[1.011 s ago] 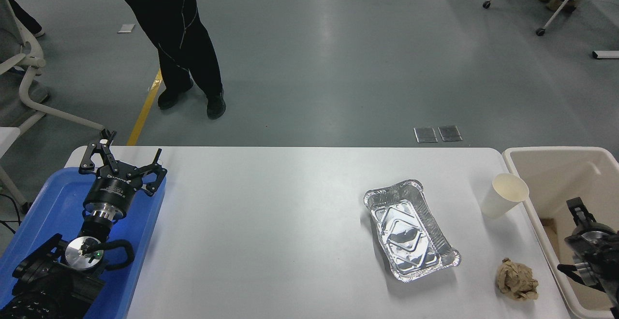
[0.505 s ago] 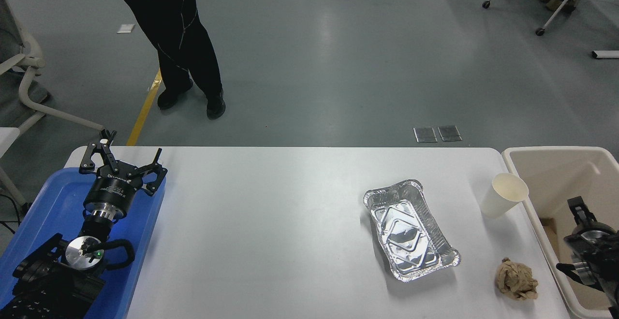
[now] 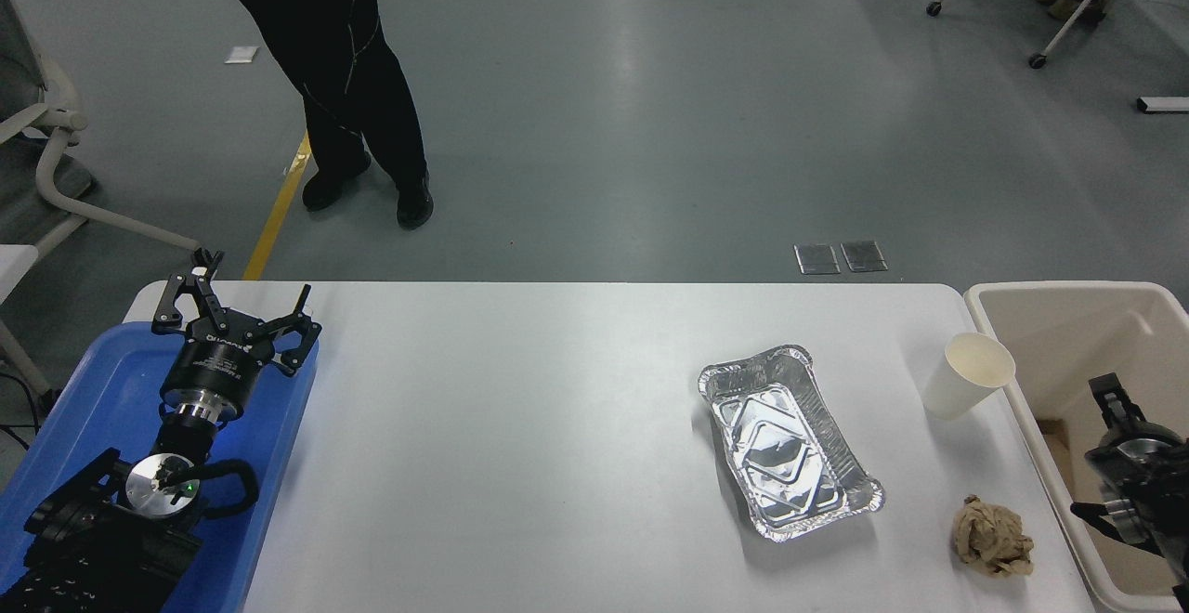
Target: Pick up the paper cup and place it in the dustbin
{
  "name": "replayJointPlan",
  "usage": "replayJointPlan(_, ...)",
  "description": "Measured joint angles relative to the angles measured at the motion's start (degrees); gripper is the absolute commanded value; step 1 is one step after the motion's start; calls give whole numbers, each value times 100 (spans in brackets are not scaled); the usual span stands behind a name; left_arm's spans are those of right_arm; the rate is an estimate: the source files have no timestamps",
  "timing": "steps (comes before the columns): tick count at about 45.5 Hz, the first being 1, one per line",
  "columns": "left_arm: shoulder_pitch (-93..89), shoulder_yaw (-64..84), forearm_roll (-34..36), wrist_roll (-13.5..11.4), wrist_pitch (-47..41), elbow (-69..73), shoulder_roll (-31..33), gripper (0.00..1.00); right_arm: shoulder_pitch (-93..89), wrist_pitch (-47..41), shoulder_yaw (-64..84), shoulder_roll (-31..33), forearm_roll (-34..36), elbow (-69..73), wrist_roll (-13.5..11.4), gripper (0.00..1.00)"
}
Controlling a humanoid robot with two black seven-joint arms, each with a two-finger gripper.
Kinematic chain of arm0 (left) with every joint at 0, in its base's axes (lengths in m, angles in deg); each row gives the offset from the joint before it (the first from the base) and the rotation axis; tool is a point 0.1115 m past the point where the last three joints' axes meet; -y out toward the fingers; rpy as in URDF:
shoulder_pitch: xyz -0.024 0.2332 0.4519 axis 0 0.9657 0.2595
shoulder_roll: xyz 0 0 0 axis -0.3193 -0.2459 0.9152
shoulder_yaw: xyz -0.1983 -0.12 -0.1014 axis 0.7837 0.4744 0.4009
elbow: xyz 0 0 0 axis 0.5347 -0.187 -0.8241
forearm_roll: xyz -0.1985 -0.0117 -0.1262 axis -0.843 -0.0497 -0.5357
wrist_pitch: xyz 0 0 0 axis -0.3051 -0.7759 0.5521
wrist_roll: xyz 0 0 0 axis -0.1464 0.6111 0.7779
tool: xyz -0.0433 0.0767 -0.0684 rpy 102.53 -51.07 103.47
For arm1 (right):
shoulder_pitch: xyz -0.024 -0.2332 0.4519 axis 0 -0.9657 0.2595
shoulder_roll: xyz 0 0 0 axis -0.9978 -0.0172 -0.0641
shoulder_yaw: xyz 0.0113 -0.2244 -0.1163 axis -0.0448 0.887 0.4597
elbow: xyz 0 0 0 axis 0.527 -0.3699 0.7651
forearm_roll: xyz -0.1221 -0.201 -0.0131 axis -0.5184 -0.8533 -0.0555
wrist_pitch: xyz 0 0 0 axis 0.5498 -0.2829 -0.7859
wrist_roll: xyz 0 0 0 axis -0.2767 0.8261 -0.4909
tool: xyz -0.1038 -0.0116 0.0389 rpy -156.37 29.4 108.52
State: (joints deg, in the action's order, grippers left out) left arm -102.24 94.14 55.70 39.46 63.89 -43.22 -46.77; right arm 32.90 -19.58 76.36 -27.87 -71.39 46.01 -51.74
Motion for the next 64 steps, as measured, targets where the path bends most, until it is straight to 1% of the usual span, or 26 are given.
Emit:
replayJointPlan(12, 0, 0, 0, -1, 0, 1, 0, 99, 324, -111, 512, 299, -21, 312, 0, 100)
replayJointPlan(18, 5, -2, 0, -1, 0, 2, -1, 99, 915, -152, 867, 690, -28, 1074, 1, 100)
replayJointPlan(22, 5, -15, 1, -1, 0, 2, -2, 99, 1488, -208, 1313, 917, -27, 1680, -6, 100)
replayJointPlan(24, 3, -21, 5, -1, 0, 2, -4, 99, 2039, -293, 1789, 1033, -29, 2141, -7, 100)
replayJointPlan(31, -5, -28, 8, 0, 0, 1, -6, 99, 3339, -693, 2960, 1077, -34, 3049, -6, 100)
replayJointPlan(38, -4, -31, 8, 6, 0, 2, -8, 99, 4603, -1320, 3906, 827, -124, 3923, -10, 100)
replayJointPlan(47, 1, -34, 8, 6, 0, 2, -11, 99, 6027, -2284, 4648, 203, -218, 5035, -3, 100)
replayJointPlan(57, 0, -40, 9, 13, 0, -3, -16, 99, 7459, -3041, 4959, -530, -243, 6399, 14, 100)
replayJointPlan(64, 0, -42, 9, 20, 0, -5, -17, 99, 8559, -3442, 5019, -826, -210, 7396, 17, 100)
